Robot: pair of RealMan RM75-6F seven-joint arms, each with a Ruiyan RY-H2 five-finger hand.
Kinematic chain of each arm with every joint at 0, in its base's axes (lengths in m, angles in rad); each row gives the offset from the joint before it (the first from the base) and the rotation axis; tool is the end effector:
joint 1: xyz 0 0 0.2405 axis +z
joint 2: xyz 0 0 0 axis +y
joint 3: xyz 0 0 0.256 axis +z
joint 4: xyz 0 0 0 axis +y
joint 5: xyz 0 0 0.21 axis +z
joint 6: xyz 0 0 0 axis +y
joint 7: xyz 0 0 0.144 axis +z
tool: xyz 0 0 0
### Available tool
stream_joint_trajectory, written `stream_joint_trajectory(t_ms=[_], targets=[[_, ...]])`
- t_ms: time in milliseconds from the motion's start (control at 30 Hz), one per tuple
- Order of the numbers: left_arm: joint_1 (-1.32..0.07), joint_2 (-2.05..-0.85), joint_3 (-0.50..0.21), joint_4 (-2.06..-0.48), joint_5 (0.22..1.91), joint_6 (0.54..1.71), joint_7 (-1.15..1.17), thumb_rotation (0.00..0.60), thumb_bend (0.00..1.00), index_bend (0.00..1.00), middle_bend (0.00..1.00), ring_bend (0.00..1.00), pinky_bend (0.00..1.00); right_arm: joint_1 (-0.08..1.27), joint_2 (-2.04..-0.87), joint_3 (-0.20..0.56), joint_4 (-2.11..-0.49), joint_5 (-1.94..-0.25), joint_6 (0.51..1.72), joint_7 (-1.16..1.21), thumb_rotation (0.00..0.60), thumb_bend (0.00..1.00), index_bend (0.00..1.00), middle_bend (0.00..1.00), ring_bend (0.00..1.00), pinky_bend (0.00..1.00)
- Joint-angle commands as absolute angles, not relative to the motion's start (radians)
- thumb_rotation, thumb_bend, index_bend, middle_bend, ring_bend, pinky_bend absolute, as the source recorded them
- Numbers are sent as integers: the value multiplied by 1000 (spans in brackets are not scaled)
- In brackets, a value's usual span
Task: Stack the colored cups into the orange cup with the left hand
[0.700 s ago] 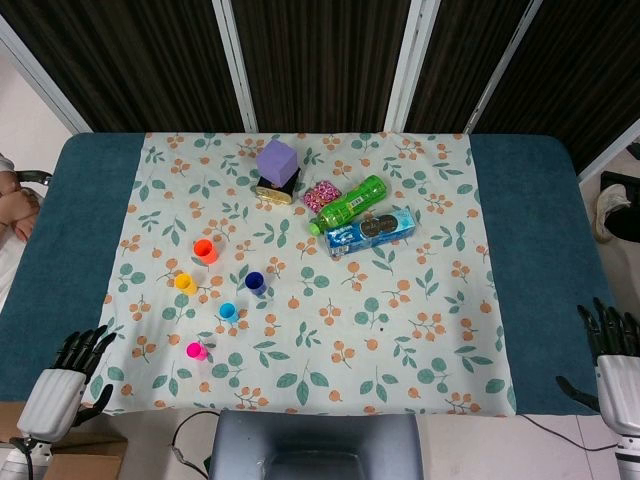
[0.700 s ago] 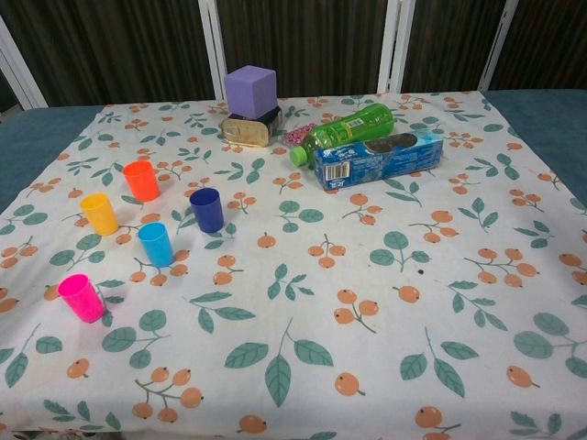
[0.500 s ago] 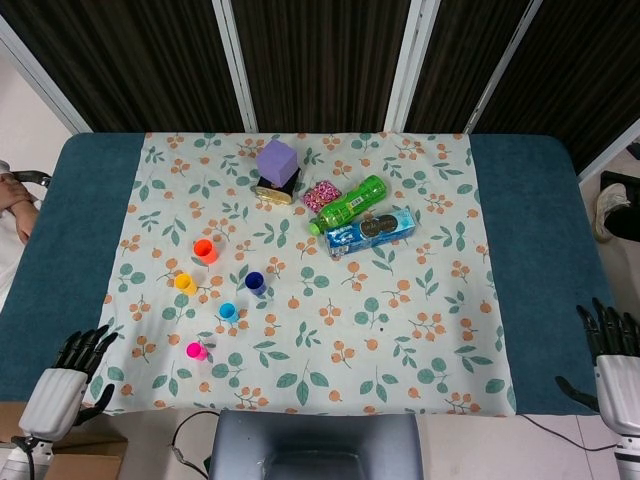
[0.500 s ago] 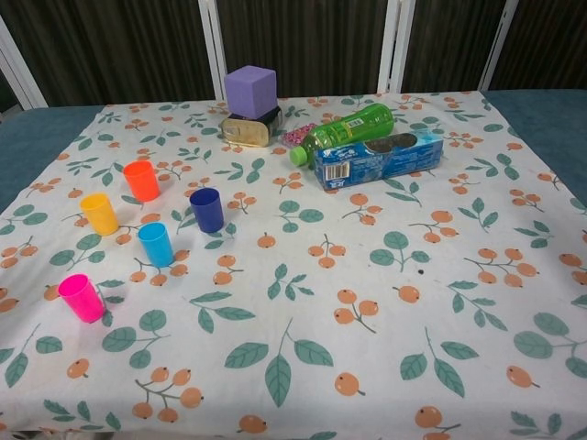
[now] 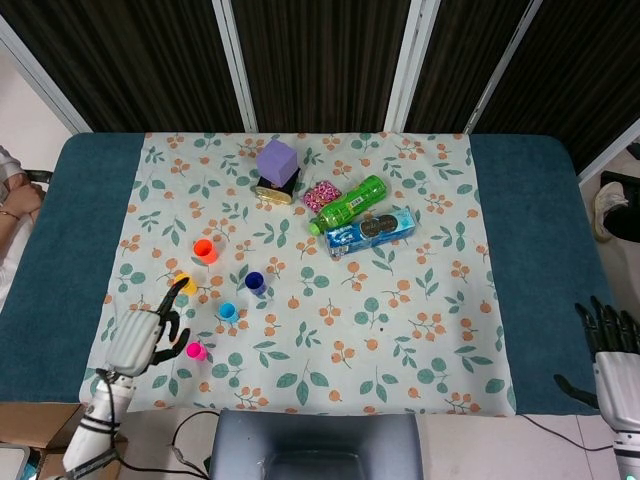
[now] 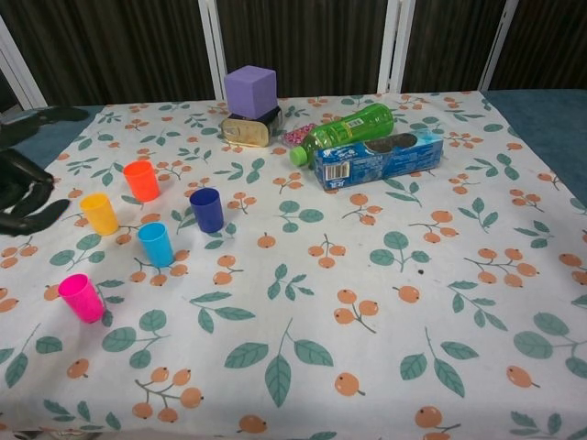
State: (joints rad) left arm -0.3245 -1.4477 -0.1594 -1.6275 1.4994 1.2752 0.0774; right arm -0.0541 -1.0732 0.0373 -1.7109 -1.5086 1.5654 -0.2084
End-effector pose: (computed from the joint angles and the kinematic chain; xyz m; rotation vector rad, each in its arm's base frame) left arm -0.2070 0.2550 0.0460 -1.5543 -1.0427 -1.2272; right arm -0.3122 -0.1348 0.1732 1.3334 -0.8210 0.7236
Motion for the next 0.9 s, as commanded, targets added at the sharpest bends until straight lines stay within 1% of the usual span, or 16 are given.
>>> stream_joint_trajectory(t_ms=[33, 133, 200, 333, 467, 633, 900], targets=[[-481, -1586, -291, -1653, 1281, 1125, 302, 600, 388, 159, 1000, 1000, 1000, -50, -1071, 40, -1711, -1502, 1558, -206, 600, 229, 0, 0, 0, 0], [-549, -1662, -334, -1602, 1162, 1088, 407, 600, 379, 226, 1000, 1000, 1000, -48, -1069, 43, -1710, -1495, 1555, -201, 600, 229, 0, 0, 0, 0], [-588, -1693, -358, -1580, 1085, 1066, 461, 600, 373, 247, 1000, 1000, 1000, -46, -1068, 43, -1710, -1488, 1546, -200, 600, 229, 0, 0, 0, 0], [-658, -1749, -393, -1531, 963, 1053, 544, 600, 362, 269, 1000, 1000, 1000, -43, -1061, 42, -1712, -1484, 1537, -192, 600, 229, 0, 0, 0, 0], [-703, -1778, -409, -1495, 883, 1049, 580, 600, 354, 271, 1000, 1000, 1000, -49, -1053, 42, -1712, -1487, 1550, -171, 600, 229, 0, 0, 0, 0], [-742, -1805, -398, -1435, 842, 1068, 618, 600, 354, 263, 1000, 1000, 1000, -53, -1042, 37, -1713, -1497, 1557, -150, 600, 229, 0, 0, 0, 0], [-765, -1813, -369, -1396, 795, 1069, 638, 600, 352, 275, 1000, 1000, 1000, -55, -1032, 34, -1714, -1504, 1562, -129, 600, 229, 0, 0, 0, 0]])
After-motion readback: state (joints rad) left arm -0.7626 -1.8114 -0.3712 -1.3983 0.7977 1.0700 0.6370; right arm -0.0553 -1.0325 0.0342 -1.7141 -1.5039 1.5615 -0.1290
